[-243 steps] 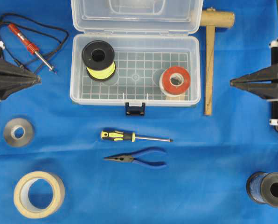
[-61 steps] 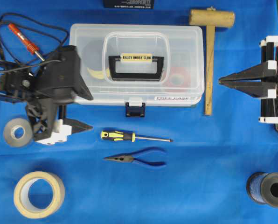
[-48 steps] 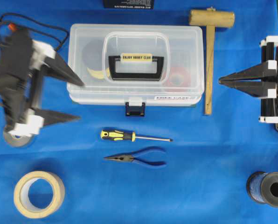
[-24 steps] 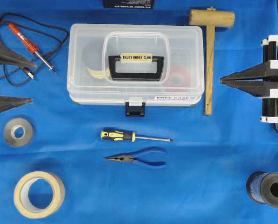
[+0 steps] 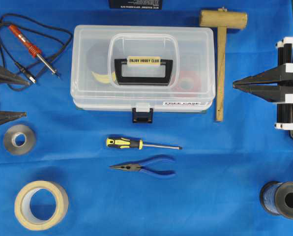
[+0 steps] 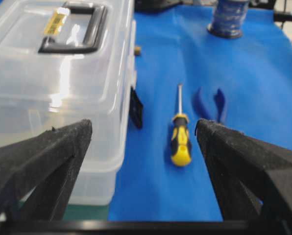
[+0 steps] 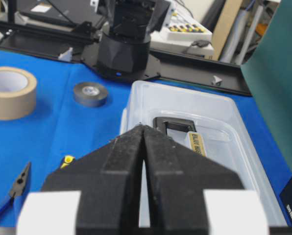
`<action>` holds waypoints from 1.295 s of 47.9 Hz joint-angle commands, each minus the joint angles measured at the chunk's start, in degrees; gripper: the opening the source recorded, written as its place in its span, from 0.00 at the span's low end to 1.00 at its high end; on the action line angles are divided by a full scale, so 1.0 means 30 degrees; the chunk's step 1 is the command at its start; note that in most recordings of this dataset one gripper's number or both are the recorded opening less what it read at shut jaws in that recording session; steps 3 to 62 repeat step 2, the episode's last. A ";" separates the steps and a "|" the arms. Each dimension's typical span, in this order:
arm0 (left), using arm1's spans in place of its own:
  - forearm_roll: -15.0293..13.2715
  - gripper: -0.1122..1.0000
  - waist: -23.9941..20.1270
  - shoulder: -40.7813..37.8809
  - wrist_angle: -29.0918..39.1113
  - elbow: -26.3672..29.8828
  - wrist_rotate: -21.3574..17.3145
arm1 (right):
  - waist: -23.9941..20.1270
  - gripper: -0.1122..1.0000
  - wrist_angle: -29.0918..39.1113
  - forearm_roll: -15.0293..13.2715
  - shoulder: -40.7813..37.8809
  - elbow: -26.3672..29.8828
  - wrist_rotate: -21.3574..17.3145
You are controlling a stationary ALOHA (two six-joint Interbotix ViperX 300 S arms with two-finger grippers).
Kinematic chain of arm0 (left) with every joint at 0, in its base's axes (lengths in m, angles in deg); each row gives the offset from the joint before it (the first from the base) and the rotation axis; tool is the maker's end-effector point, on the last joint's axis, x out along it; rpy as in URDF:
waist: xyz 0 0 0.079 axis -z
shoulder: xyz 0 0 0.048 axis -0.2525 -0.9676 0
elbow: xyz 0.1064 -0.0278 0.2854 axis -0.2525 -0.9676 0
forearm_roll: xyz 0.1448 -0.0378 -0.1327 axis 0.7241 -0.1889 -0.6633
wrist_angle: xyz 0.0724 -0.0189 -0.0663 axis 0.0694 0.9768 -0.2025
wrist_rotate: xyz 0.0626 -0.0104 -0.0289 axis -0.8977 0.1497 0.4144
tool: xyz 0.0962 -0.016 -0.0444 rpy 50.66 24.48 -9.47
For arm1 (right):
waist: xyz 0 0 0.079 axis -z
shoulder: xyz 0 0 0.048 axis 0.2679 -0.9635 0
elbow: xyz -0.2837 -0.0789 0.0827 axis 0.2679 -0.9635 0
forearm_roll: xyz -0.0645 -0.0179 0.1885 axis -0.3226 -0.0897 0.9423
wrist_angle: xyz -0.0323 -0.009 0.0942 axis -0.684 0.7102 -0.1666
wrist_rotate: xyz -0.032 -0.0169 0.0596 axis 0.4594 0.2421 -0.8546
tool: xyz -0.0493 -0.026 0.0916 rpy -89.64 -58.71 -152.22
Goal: Close the tool box with the left arm.
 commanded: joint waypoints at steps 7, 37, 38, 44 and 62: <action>-0.0059 0.94 0.0000 -0.0205 -0.0352 0.0029 0.0000 | 0.0000 0.10 -0.0088 -0.0029 -0.0059 0.0205 0.0029; -0.0059 0.94 0.0000 -0.0205 -0.0352 0.0029 0.0000 | 0.0000 0.10 -0.0088 -0.0029 -0.0059 0.0205 0.0029; -0.0059 0.94 0.0000 -0.0205 -0.0352 0.0029 0.0000 | 0.0000 0.10 -0.0088 -0.0029 -0.0059 0.0205 0.0029; -0.0059 0.94 0.0000 -0.0205 -0.0352 0.0029 0.0000 | 0.0000 0.10 -0.0088 -0.0029 -0.0059 0.0205 0.0029; -0.0059 0.94 0.0000 -0.0205 -0.0352 0.0029 0.0000 | 0.0000 0.10 -0.0088 -0.0029 -0.0059 0.0205 0.0029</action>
